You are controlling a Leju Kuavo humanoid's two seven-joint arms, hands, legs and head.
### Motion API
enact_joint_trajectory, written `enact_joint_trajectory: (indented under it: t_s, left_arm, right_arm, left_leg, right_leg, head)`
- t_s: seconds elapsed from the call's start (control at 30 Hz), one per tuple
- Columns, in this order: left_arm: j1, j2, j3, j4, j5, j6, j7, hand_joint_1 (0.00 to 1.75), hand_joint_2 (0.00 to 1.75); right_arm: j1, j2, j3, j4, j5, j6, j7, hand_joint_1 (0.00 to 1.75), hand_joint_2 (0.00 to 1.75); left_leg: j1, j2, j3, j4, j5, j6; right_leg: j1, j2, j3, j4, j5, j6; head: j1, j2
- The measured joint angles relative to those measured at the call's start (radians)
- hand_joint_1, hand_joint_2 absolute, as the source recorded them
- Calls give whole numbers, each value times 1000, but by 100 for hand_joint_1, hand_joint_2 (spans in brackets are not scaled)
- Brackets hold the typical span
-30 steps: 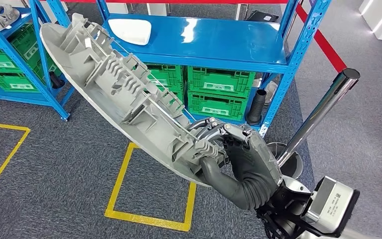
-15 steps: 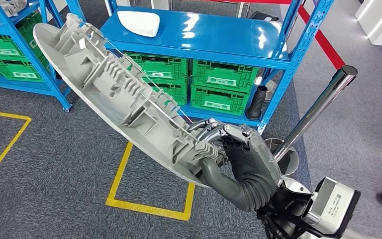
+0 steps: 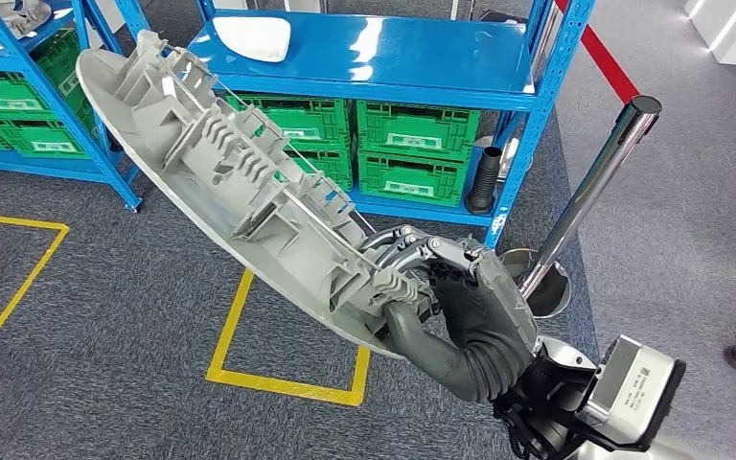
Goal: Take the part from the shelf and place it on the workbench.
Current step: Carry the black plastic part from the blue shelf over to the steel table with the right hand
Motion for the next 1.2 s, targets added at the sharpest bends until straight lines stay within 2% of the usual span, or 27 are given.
enact_joint_trajectory:
  t_s: [0.03,0.1,0.17,0.2,0.27,0.3,0.33,0.37,0.43,0.47,0.5,0.53,0.57,0.6,0.63,0.7,0.73,0.8,0.83,0.87,0.9,0.97,1.0,1.03,1.07,1.13,1.2]
  left_arm:
    - [0,0,0,0,0,0,0,0,175]
    - [2,1,0,0,2,0,0,0,175]
    - [2,1,0,0,2,-1,0,0,175]
    - [2,1,0,0,2,-1,0,0,175]
    - [2,0,0,0,2,-1,0,0,175]
    - [2,0,0,0,2,-1,0,0,175]
    - [2,-1,0,0,3,-1,0,0,175]
    - [1,-2,0,-1,3,-1,0,0,175]
    - [1,-2,0,-1,3,-1,0,0,175]
    - [1,-2,0,-1,3,-1,0,0,175]
    - [1,-2,0,-1,3,-1,0,0,175]
    - [1,-2,0,-1,3,-1,0,0,175]
    - [1,-2,0,-1,3,-1,0,0,175]
    - [1,-2,0,-1,3,-1,0,0,175]
    - [1,-2,0,-1,3,-1,0,0,175]
    - [0,-2,0,-1,3,-1,0,0,175]
    - [0,-2,0,-1,3,0,0,0,175]
    - [0,-1,0,-1,2,0,0,0,175]
    - [0,-1,0,-1,2,0,0,0,175]
    - [0,0,0,-1,2,0,0,0,175]
    - [0,0,0,-1,2,0,0,0,175]
    - [0,1,0,-1,2,0,0,0,175]
    - [0,1,0,-1,2,0,0,0,175]
    - [0,1,0,-1,2,0,0,0,175]
    - [1,2,0,-1,2,0,0,0,175]
    - [2,3,0,-1,1,0,0,0,175]
    - [2,4,0,-1,-3,0,-2,0,175]
  right_arm:
    - [0,0,0,0,0,1,0,175,175]
    - [1,0,0,1,0,2,-2,175,175]
    - [0,0,-1,1,0,2,-3,175,175]
    - [0,0,-1,1,0,3,-4,175,175]
    - [1,0,-1,1,0,3,-5,175,175]
    - [1,0,-1,1,0,3,-6,175,175]
    - [1,0,-1,1,0,3,-7,175,175]
    - [1,0,-1,1,0,3,-7,175,175]
    - [2,0,-1,1,0,3,-8,175,175]
    - [3,0,-1,1,0,3,-8,175,175]
    - [4,0,-1,1,0,3,-9,175,175]
    - [5,0,-1,1,0,3,-9,175,175]
    - [6,0,-1,1,0,3,-10,175,175]
    - [6,0,-1,1,0,3,-10,175,175]
    - [6,0,-1,1,0,3,-10,175,175]
    - [5,0,-2,1,0,3,-11,175,175]
    - [6,-1,-2,1,0,3,-11,175,175]
    - [6,-1,-3,1,0,3,-12,175,175]
    - [6,-1,-3,1,0,4,-12,175,175]
    - [6,0,-3,1,0,4,-12,175,175]
    - [6,0,-3,1,0,4,-13,175,175]
    - [6,0,-2,1,0,4,-13,175,175]
    - [7,0,-2,1,0,4,-13,175,175]
    - [7,0,-2,2,0,4,-13,175,175]
    - [8,0,-1,2,0,4,-14,175,175]
    - [9,0,-1,1,0,5,-14,175,175]
    - [10,0,-3,1,0,5,-16,175,175]
  left_leg:
    - [0,0,22,-14,15,3]
    - [-2,-1,106,-133,57,15]
    - [-8,-3,173,-250,74,29]
    - [-10,-3,185,-276,72,35]
    - [-13,-2,179,-288,80,46]
    - [-11,-1,176,-294,88,53]
    - [-9,0,170,-299,98,61]
    - [-6,1,161,-303,109,67]
    - [-5,2,139,-303,128,74]
    - [-6,3,127,-302,136,74]
    - [-6,3,114,-300,144,73]
    - [-6,3,100,-296,152,72]
    - [-6,3,87,-292,159,70]
    - [-6,2,75,-287,165,68]
    - [-6,2,66,-283,170,65]
    - [-9,2,53,-276,181,55]
    - [-9,2,48,-275,188,49]
    - [-9,2,42,-274,199,37]
    - [-8,1,37,-266,188,31]
    - [-7,0,29,-242,161,23]
    - [-5,0,18,-198,119,17]
    - [0,0,-10,-72,32,5]
    - [2,0,-16,-22,11,2]
    - [3,0,-8,-1,10,1]
    - [3,0,17,-18,27,1]
    - [3,-1,102,-139,71,8]
    - [0,-3,168,-252,82,18]
  right_leg:
    - [1,0,-10,3,6,1]
    - [4,2,-25,7,17,3]
    - [7,3,-36,8,29,12]
    - [7,2,-40,8,35,18]
    - [6,1,-44,6,48,31]
    - [6,2,-48,9,44,37]
    - [6,2,-55,23,26,42]
    - [5,3,-67,55,-8,45]
    - [3,4,-104,171,-100,51]
    - [3,4,-118,231,-131,54]
    - [3,4,-121,269,-140,55]
    - [3,4,-108,272,-126,56]
    - [3,4,-78,242,-99,55]
    - [3,4,-33,182,-70,52]
    - [3,3,13,112,-57,48]
    - [6,3,78,3,-59,39]
    - [9,4,86,-18,-65,33]
    - [8,4,81,-26,-57,21]
    - [6,2,75,-27,-50,14]
    - [3,1,69,-29,-41,7]
    - [0,-1,63,-30,-33,2]
    - [1,-2,45,-28,-20,-2]
    - [1,-2,36,-26,-13,-2]
    - [1,-1,25,-23,-8,-1]
    - [1,0,15,-19,-3,0]
    - [2,2,-1,-11,4,5]
    - [3,2,-12,-5,11,15]
  head:
    - [-1,0]
    - [-1,0]
    - [-1,0]
    - [-1,0]
    - [-1,0]
    - [-1,0]
    - [0,0]
    - [3,0]
    - [9,0]
    - [11,0]
    - [11,0]
    - [12,0]
    - [14,0]
    - [17,0]
    - [20,0]
    - [26,0]
    - [27,0]
    - [29,0]
    - [29,0]
    - [26,0]
    - [23,0]
    - [17,0]
    - [15,0]
    - [14,0]
    - [12,0]
    - [10,0]
    - [10,0]
